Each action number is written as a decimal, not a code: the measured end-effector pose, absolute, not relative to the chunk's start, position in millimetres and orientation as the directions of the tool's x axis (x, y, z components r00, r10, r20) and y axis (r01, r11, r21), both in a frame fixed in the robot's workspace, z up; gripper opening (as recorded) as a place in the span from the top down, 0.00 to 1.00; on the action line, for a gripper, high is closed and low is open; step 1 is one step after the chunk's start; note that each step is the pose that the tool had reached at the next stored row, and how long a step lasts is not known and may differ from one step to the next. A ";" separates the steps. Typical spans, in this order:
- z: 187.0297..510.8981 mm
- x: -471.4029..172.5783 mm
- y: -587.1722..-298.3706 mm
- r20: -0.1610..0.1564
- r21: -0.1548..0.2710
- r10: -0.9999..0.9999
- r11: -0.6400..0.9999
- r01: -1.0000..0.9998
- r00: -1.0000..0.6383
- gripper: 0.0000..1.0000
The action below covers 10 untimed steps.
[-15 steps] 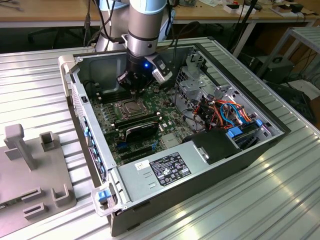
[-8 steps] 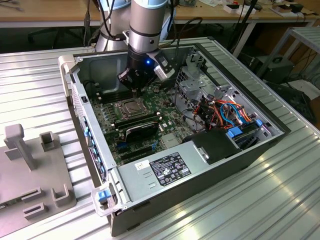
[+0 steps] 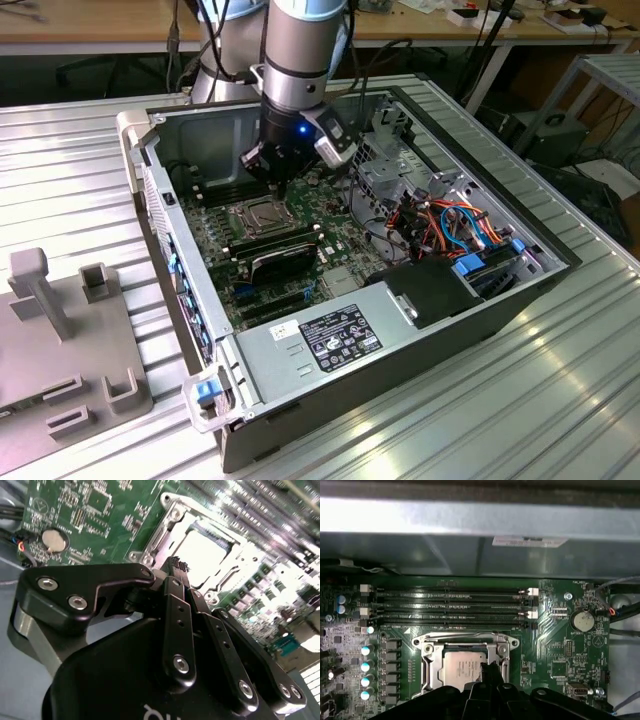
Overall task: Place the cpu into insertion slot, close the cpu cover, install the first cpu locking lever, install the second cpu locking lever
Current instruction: 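Install the second cpu locking lever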
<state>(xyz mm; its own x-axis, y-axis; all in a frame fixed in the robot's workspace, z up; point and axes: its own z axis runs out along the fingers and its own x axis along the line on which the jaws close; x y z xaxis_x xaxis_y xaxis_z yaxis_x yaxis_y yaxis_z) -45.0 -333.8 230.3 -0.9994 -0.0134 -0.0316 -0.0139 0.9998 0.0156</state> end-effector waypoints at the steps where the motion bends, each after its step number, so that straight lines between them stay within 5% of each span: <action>1: 230.3 -45.0 -335.8 -0.032 0.016 -0.013 1.000 -0.014 -0.999 0.89; 10: 232.4 -45.0 -354.6 -0.032 0.010 -0.013 1.000 -0.014 -0.999 0.89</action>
